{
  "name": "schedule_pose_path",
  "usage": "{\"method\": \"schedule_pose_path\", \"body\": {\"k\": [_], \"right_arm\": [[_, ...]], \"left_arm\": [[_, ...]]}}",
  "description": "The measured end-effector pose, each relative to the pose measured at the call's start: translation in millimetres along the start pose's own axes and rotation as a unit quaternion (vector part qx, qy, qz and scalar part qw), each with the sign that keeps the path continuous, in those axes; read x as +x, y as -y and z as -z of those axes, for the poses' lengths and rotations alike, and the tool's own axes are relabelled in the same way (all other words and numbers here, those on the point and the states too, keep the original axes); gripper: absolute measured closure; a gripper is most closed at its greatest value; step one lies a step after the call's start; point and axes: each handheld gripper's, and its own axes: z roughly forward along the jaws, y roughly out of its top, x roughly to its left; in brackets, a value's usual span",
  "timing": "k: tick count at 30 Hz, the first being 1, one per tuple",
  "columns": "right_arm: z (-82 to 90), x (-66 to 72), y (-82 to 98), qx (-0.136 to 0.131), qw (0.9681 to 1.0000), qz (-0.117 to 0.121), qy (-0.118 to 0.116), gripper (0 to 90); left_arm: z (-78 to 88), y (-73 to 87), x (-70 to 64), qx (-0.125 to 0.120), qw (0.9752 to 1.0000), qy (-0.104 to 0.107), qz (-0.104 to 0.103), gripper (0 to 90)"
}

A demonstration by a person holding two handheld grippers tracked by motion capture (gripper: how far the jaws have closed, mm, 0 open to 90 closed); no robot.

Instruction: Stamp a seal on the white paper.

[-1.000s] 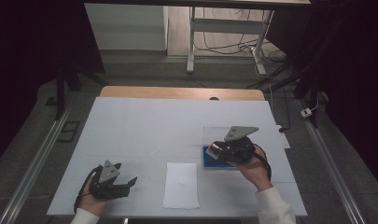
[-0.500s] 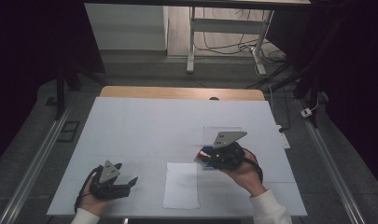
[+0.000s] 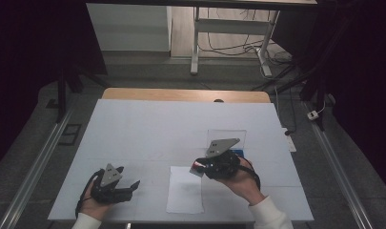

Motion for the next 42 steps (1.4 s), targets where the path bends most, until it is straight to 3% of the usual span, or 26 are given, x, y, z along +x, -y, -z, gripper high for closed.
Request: {"method": "schedule_pose_path", "body": {"k": [24,42], "right_arm": [[-18.1,22.1,-9.1,0.019,0.9989,0.031,-0.030,70.2],[-48.6,30.8,-3.5,0.062,0.9965,0.049,-0.026,70.2]], "left_arm": [[0.2,-0.1,-0.7,0.000,1.0000,0.001,-0.001,21.8],[-0.5,-0.1,-0.9,0.002,1.0000,0.000,-0.004,21.8]]}}
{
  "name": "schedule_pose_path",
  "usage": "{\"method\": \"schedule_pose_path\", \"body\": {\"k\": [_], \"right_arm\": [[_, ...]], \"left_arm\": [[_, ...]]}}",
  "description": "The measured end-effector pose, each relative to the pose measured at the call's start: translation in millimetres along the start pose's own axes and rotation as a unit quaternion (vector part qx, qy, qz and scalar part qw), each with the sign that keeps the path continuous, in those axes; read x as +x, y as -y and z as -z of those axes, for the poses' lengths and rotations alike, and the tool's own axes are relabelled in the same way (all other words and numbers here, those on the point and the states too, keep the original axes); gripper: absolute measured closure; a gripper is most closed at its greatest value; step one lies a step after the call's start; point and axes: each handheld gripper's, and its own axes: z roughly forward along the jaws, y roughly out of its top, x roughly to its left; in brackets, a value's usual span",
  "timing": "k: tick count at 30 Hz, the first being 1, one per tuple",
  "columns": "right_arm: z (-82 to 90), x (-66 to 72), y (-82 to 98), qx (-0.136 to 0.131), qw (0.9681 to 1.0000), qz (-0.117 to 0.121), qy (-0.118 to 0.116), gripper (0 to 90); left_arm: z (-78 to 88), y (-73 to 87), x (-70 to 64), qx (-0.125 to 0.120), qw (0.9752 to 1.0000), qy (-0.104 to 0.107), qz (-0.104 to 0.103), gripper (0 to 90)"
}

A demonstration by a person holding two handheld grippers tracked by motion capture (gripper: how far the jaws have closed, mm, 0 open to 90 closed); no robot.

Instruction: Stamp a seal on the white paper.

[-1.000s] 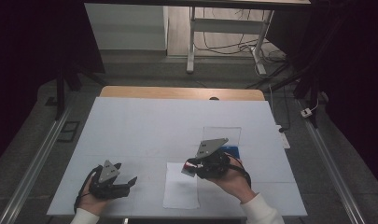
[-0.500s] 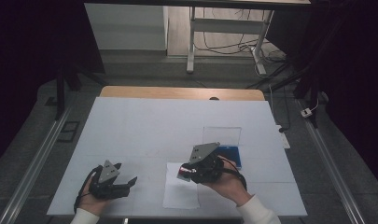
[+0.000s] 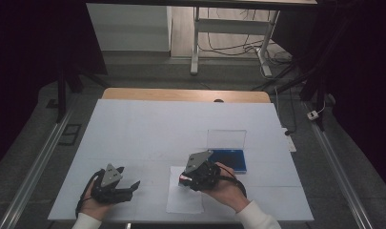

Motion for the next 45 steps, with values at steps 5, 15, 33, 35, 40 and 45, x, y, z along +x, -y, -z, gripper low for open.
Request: {"method": "schedule_pose_path", "body": {"k": [5,15,33,35,40,45], "right_arm": [[-7.4,-0.9,2.9,0.012,0.9999,0.003,0.002,70.2],[-15.7,-1.1,6.2,0.022,0.9998,0.000,0.002,70.2],[-24.1,-2.1,10.4,0.030,0.9995,0.003,0.004,70.2],[-24.2,-2.0,10.2,0.030,0.9995,0.002,0.003,70.2],[-24.2,-2.1,10.4,0.032,0.9995,-0.001,0.004,70.2],[-24.5,-1.4,10.2,0.032,0.9995,0.003,0.006,70.2]], "left_arm": [[0.0,0.0,0.0,0.000,1.0000,0.001,0.001,21.8],[0.0,0.1,0.0,0.000,1.0000,0.001,-0.001,21.9],[-0.5,0.4,0.3,0.002,1.0000,0.002,-0.002,21.9],[-0.4,0.4,0.3,0.003,1.0000,0.001,-0.002,21.9],[-0.6,0.4,0.2,0.003,1.0000,0.002,-0.002,21.8],[-0.6,0.4,0.2,0.004,1.0000,0.003,-0.002,21.8]]}}
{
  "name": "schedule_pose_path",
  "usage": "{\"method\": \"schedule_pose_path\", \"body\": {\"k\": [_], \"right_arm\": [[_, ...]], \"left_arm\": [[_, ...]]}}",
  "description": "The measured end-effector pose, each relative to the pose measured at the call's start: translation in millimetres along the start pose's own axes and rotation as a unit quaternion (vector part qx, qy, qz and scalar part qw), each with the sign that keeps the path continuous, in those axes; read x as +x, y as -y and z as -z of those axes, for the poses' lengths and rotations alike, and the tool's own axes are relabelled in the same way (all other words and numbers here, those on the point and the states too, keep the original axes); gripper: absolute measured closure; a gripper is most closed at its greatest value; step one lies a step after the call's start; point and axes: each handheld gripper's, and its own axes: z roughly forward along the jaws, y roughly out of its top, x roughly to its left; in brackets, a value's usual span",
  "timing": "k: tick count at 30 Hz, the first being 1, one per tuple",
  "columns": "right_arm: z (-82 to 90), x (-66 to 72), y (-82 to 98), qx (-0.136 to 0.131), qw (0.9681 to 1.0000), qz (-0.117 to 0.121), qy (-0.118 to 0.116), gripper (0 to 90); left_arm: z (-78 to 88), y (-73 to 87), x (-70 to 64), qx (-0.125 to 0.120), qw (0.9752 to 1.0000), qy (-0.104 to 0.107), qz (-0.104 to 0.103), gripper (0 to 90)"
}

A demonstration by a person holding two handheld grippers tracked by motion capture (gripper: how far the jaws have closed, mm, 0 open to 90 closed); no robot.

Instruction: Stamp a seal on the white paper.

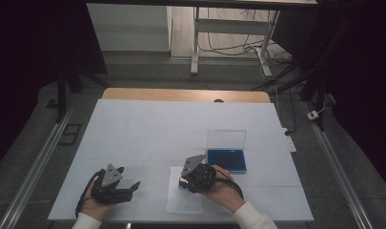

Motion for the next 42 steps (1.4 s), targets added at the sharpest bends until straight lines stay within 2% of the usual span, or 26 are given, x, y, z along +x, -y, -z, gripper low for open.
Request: {"method": "schedule_pose_path", "body": {"k": [7,25,31,35,42], "right_arm": [[-0.1,1.5,-0.9,0.005,0.9999,0.006,0.006,70.2],[-3.0,1.3,-0.9,0.019,0.9998,0.003,0.004,70.7],[-4.6,-0.9,3.4,0.004,1.0000,-0.006,-0.003,70.9],[-4.6,-0.8,2.7,0.010,0.9999,-0.002,-0.001,71.0],[-5.0,-0.8,3.5,0.007,0.9999,-0.011,-0.004,71.0]], "left_arm": [[-0.7,0.2,-0.2,0.003,1.0000,-0.001,-0.001,21.8],[-0.9,0.1,-1.0,0.004,1.0000,-0.002,-0.002,21.9],[-0.8,0.1,-0.8,0.005,1.0000,-0.003,-0.002,21.9],[-0.9,0.3,-0.5,0.005,1.0000,-0.002,-0.001,21.8],[-1.0,0.3,-0.4,0.006,1.0000,-0.002,-0.002,22.0]]}}
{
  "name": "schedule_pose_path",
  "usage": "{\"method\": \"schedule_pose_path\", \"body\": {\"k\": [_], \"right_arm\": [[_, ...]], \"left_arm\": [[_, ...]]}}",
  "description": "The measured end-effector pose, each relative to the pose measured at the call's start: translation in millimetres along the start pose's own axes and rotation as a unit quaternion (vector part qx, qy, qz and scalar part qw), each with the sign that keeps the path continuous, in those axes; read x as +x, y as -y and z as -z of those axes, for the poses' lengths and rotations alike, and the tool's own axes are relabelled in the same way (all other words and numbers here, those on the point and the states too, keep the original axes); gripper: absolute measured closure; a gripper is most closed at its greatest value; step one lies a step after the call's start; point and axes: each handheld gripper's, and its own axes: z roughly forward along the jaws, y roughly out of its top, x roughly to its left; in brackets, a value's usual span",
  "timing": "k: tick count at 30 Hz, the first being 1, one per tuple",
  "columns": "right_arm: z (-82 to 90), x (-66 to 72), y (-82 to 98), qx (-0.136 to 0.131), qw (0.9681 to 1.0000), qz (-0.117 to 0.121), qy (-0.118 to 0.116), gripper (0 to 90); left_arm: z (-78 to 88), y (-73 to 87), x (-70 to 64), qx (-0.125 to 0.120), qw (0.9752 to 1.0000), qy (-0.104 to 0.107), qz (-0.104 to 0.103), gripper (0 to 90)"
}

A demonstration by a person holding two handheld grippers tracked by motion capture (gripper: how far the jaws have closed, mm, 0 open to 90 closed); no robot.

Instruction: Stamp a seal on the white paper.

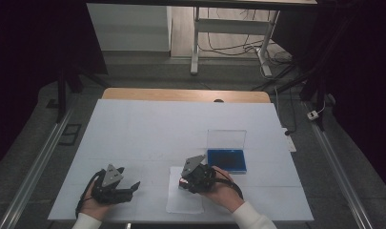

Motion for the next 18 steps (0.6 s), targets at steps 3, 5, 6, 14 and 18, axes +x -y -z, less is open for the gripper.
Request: {"method": "schedule_pose_path", "body": {"k": [3,5,6,14,18], "right_arm": [[0.0,-0.3,0.9,-0.003,1.0000,0.004,0.001,71.1],[0.2,-0.2,0.9,-0.002,1.0000,0.003,0.001,71.1],[0.0,-0.5,1.3,-0.004,1.0000,0.004,0.001,71.1],[-0.3,-0.6,2.1,-0.008,1.0000,0.002,-0.001,71.0],[-0.2,-1.3,2.4,-0.008,1.0000,-0.003,-0.004,71.0]], "left_arm": [[0.1,-0.1,-0.2,-0.001,1.0000,-0.001,0.001,21.9],[0.1,0.0,-0.3,-0.001,1.0000,-0.001,0.001,21.9],[0.2,0.0,-0.2,-0.001,1.0000,-0.001,0.002,21.9],[0.6,0.5,1.5,-0.001,1.0000,-0.004,0.002,21.9],[0.0,0.4,1.6,-0.001,1.0000,-0.003,0.002,21.9]]}}
